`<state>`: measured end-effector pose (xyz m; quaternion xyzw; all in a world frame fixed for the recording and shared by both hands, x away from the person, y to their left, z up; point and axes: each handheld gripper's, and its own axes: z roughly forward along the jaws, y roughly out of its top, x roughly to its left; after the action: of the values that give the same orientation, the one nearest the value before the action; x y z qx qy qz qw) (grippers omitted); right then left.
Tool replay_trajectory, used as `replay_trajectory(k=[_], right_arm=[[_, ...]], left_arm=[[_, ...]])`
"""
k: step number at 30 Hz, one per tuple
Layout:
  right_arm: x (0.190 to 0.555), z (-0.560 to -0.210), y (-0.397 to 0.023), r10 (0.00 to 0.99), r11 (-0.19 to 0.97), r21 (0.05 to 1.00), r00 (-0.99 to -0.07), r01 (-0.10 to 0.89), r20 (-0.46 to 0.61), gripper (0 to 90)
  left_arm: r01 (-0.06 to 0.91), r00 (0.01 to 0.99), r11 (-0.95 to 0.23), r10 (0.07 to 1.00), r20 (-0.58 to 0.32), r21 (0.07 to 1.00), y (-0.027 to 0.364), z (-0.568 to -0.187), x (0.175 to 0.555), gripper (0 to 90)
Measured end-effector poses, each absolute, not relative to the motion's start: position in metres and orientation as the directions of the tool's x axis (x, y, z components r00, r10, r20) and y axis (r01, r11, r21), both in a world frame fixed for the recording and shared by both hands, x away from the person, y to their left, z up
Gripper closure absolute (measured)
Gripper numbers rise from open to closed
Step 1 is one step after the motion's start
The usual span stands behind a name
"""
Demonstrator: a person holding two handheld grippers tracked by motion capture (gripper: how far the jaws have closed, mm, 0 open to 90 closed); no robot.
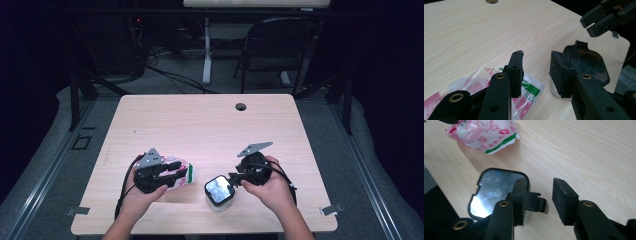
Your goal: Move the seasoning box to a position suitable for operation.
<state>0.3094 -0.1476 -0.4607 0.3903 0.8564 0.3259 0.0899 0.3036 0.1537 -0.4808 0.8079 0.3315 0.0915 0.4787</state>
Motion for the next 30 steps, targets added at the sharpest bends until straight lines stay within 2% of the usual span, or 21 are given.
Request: replay_trajectory(k=[8, 11, 15, 20, 24, 30], right_arm=[[0.303, -0.461, -0.140, 0.739, 0.467, 0.630, -0.665, 0.620, 0.107, 73.6], [0.302, -0.464, -0.142, 0.759, 0.447, 0.633, -0.643, 0.632, 0.106, 76.9], [0.305, -0.469, -0.151, 0.772, 0.426, 0.622, -0.623, 0.657, 0.129, 78.5], [0.305, -0.474, -0.152, 0.773, 0.408, 0.624, -0.616, 0.666, 0.151, 80.4], [0.304, -0.478, -0.150, 0.778, 0.397, 0.625, -0.607, 0.672, 0.159, 84.2], [0.302, -0.480, -0.147, 0.780, 0.403, 0.620, -0.607, 0.673, 0.151, 84.2]], left_arm=[[0.472, 0.776, -0.318, 0.593, -0.216, 0.822, 0.141, -0.487, 0.301, 64.5], [0.470, 0.784, -0.351, 0.587, -0.201, 0.810, 0.132, -0.490, 0.300, 64.8], [0.453, 0.809, -0.435, 0.567, -0.155, 0.778, 0.121, -0.491, 0.297, 65.8], [0.436, 0.829, -0.469, 0.541, -0.140, 0.768, 0.120, -0.499, 0.289, 69.9], [0.441, 0.823, -0.440, 0.546, -0.158, 0.782, 0.123, -0.502, 0.287, 72.3], [0.437, 0.833, -0.457, 0.530, -0.158, 0.774, 0.119, -0.505, 0.285, 74.8]])
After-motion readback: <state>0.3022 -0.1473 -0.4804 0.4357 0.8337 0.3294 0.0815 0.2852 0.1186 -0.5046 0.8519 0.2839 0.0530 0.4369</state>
